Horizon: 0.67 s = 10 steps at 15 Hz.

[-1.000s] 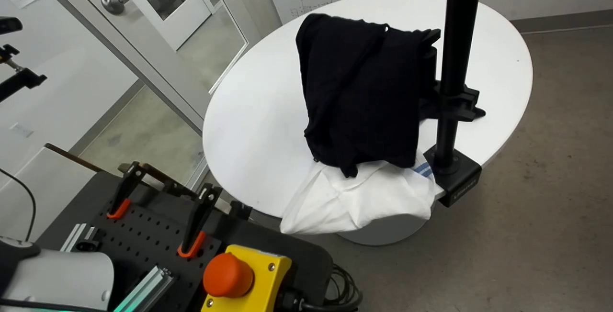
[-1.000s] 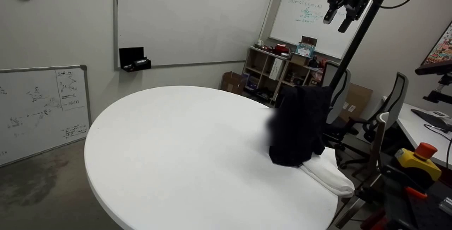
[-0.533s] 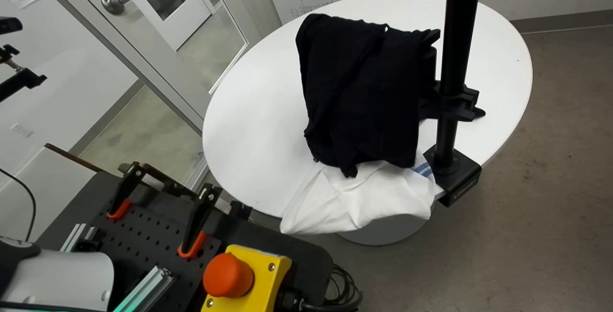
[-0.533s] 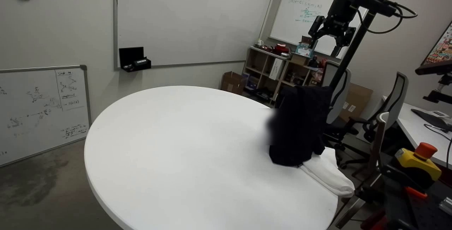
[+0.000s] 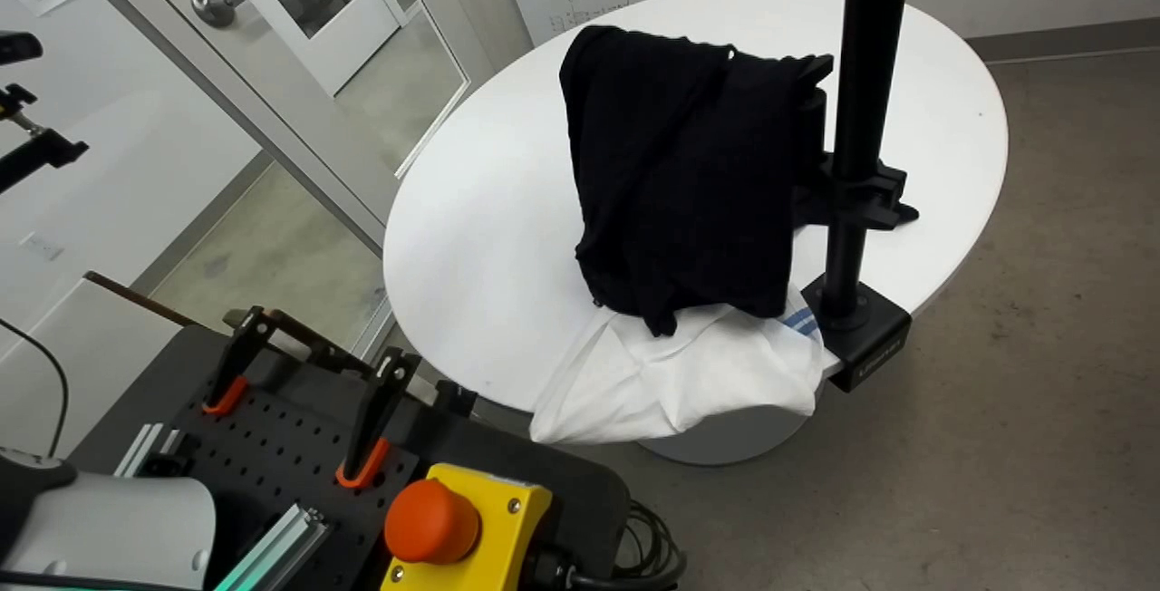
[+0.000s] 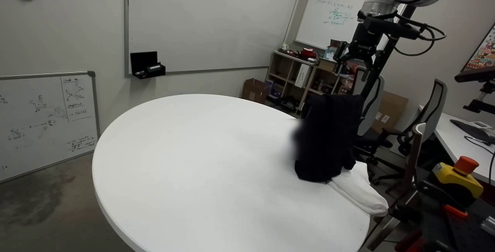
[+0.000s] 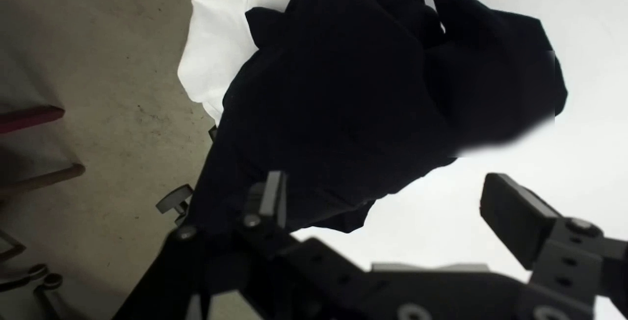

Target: Remove the black t-shirt from the black stand

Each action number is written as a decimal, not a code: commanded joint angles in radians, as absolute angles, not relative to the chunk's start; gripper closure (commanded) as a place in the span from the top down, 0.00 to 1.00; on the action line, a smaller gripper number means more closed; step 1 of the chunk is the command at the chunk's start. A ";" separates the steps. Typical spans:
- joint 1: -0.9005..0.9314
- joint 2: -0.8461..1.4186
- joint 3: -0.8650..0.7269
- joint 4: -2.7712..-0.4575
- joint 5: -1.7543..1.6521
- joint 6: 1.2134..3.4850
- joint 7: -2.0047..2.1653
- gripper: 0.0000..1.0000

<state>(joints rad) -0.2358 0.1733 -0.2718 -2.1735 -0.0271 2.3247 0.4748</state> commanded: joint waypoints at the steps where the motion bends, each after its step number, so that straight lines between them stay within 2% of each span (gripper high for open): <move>1: -0.229 0.215 -0.289 -2.185 -0.030 2.373 0.511 1.00; 10: -0.209 0.271 -0.314 -2.226 -0.029 2.552 0.561 1.00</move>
<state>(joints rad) -0.2304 0.2592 -0.2966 -2.2132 -0.0268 2.4844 0.5303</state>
